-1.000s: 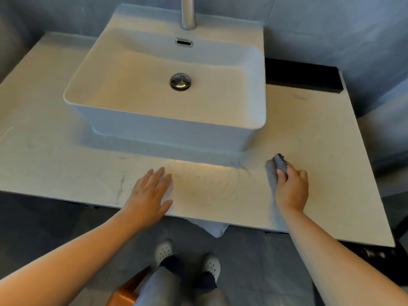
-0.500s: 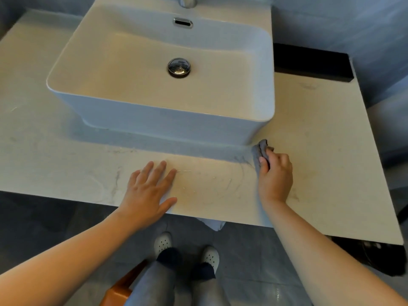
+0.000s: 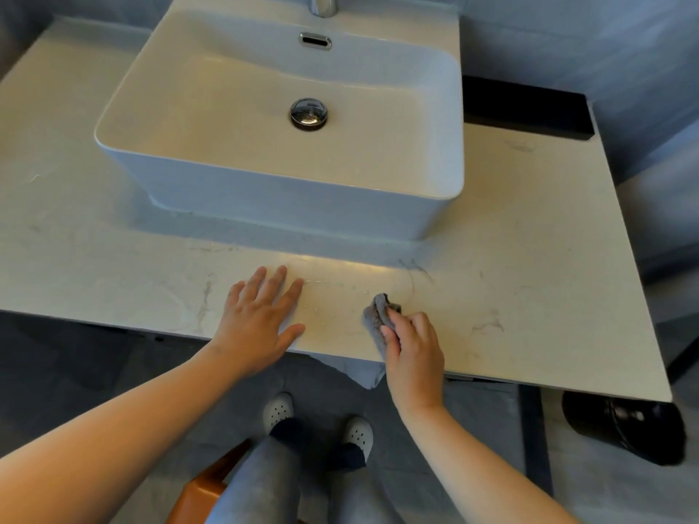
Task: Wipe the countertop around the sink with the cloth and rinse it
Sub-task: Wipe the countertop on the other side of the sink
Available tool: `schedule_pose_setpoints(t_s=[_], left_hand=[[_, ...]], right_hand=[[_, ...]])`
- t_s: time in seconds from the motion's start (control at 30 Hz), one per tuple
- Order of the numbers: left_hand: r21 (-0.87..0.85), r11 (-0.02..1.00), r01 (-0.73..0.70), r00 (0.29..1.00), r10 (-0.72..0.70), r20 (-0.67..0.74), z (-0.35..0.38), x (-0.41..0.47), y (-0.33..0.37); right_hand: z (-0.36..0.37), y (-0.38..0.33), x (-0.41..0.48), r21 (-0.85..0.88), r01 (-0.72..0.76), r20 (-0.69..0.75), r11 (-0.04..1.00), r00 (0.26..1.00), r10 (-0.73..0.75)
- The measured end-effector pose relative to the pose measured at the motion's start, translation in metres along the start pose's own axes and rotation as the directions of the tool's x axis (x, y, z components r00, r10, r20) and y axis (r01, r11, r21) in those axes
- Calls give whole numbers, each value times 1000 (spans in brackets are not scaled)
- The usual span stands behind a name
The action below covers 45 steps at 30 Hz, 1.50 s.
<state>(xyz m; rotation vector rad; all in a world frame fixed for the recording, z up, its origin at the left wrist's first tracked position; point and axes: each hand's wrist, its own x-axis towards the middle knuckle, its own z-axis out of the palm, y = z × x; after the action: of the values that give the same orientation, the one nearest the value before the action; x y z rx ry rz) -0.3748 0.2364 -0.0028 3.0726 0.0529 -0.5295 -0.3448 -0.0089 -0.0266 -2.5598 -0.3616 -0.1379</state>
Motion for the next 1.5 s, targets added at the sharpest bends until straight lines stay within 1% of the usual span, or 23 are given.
schedule_pose_setpoints(t_s=[0.07, 0.13, 0.23, 0.3, 0.37, 0.5, 0.57, 0.67, 0.7, 0.77, 0.87, 0.97, 1.03, 1.07, 1.13, 1.17, 1.23, 1.33, 1.4, 1.5], left_hand=[[1, 1000, 3, 1000, -3, -6, 0, 0, 0], [-7, 1000, 4, 1000, -4, -9, -1, -1, 1], [-7, 1000, 8, 1000, -8, -7, -2, 0, 1], [-16, 1000, 11, 1000, -11, -16, -1, 0, 1], [-33, 999, 6, 999, -7, -31, 0, 0, 0], [-55, 998, -5, 998, 1, -69, 3, -1, -1], [-71, 997, -6, 998, 1, -71, 3, -2, -2], [-117, 993, -23, 997, 14, -69, -2, -4, -3], [-153, 988, -23, 997, 11, -79, -4, -6, -3], [-220, 976, -6, 992, -22, -123, -6, -13, -4], [-240, 969, 57, 981, -100, -168, 1, -30, -11], [-252, 957, 143, 969, -187, -159, 9, -45, -23], [-254, 949, 187, 961, -231, -153, 11, -50, -32], [-259, 943, 209, 958, -251, -140, 11, -51, -36], [-265, 932, 248, 952, -285, -111, 11, -50, -43], [-259, 930, 263, 950, -296, -97, 10, -49, -46], [-226, 931, 287, 948, -310, -73, 11, -46, -49], [-189, 936, 296, 945, -316, -85, 13, -45, -48], [-183, 937, 297, 942, -319, -101, 16, -45, -47], [-173, 938, 302, 942, -322, -98, 18, -44, -49]], right_hand=[[-6, -3, -4, 85, 9, 36, 996, 999, -12], [-16, -5, -3, 186, -28, 37, 982, 999, 22], [-35, -1, 20, 257, -106, -39, 961, 992, 120], [-44, 9, 49, 242, -97, -125, 965, 984, 130], [-46, 21, 83, 207, -67, -148, 976, 984, 99], [-21, 36, 119, 85, -11, -33, 996, 999, 14], [-6, 37, 118, 72, -12, -14, 997, 1000, 13], [7, 30, 102, 85, -44, -71, 995, 996, 50], [10, 25, 94, 85, -29, -85, 996, 996, 36], [15, 10, 75, 77, 45, -83, 996, 996, -39], [24, -14, 43, 86, 132, -13, 988, 991, -131], [30, -33, 14, 123, 189, 69, 974, 978, -199], [30, -44, 2, 187, 215, 144, 959, 959, -243], [27, -48, -2, 240, 213, 193, 947, 946, -262], [16, -52, -3, 361, 145, 256, 921, 934, -248], [9, -52, 1, 402, 100, 250, 910, 945, -214], [-9, -48, 21, 422, 52, 167, 905, 977, -133], [-22, -36, 68, 330, 84, 51, 940, 993, -106], [-15, -26, 102, 264, 75, 34, 962, 996, -87], [6, -15, 129, 210, 47, 50, 977, 997, -58]])
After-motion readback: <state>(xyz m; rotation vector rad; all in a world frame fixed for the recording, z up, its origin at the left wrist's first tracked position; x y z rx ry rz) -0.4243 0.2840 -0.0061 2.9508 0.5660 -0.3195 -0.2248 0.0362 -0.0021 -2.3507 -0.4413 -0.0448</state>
